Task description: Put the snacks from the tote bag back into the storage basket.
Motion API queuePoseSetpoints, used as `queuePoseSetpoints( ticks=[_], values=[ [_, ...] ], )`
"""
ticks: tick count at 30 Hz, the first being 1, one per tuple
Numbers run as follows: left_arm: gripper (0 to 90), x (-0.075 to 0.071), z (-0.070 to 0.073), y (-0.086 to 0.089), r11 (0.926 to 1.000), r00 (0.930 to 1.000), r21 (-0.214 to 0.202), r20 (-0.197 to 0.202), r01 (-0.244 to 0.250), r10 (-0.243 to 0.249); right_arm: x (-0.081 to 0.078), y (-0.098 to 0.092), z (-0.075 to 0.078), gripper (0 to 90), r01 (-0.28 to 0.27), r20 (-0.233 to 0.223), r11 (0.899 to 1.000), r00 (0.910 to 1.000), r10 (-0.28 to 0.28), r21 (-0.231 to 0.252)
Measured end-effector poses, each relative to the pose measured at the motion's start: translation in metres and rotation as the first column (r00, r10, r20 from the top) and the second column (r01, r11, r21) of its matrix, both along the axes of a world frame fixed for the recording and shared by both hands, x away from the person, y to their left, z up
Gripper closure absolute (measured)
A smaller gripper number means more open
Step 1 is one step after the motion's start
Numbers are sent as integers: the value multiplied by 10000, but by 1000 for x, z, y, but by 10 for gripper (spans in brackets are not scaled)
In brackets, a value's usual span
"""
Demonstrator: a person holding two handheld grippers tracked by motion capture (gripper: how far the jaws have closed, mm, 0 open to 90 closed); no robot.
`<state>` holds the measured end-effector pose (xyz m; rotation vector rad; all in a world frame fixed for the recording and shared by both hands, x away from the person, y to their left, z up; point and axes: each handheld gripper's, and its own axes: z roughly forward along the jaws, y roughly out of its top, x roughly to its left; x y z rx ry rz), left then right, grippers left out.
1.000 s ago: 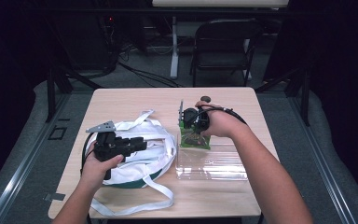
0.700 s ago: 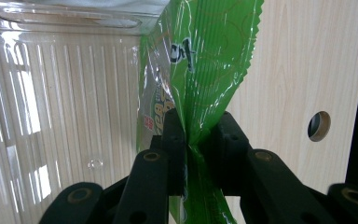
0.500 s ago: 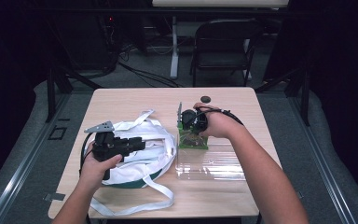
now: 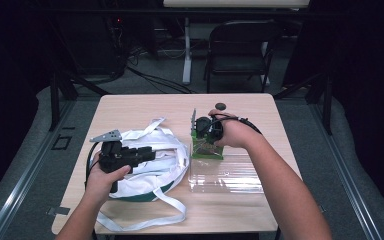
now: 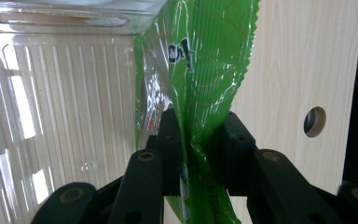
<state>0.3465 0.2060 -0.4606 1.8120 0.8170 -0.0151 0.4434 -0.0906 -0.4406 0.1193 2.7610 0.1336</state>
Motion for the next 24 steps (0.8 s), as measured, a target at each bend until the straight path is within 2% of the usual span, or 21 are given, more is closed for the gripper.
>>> queuePoseSetpoints(
  ticks=[18,24],
  values=[
    [640,2,0,2,9999,9999,-54,-13,-127,127,1,-4,7,517,408,342,9972,9985,-430,624],
    [634,3,0,1,9998,9998,19,-72,-198,199,0,-4,8,479,561,315,9958,9978,-585,726]
  ],
)
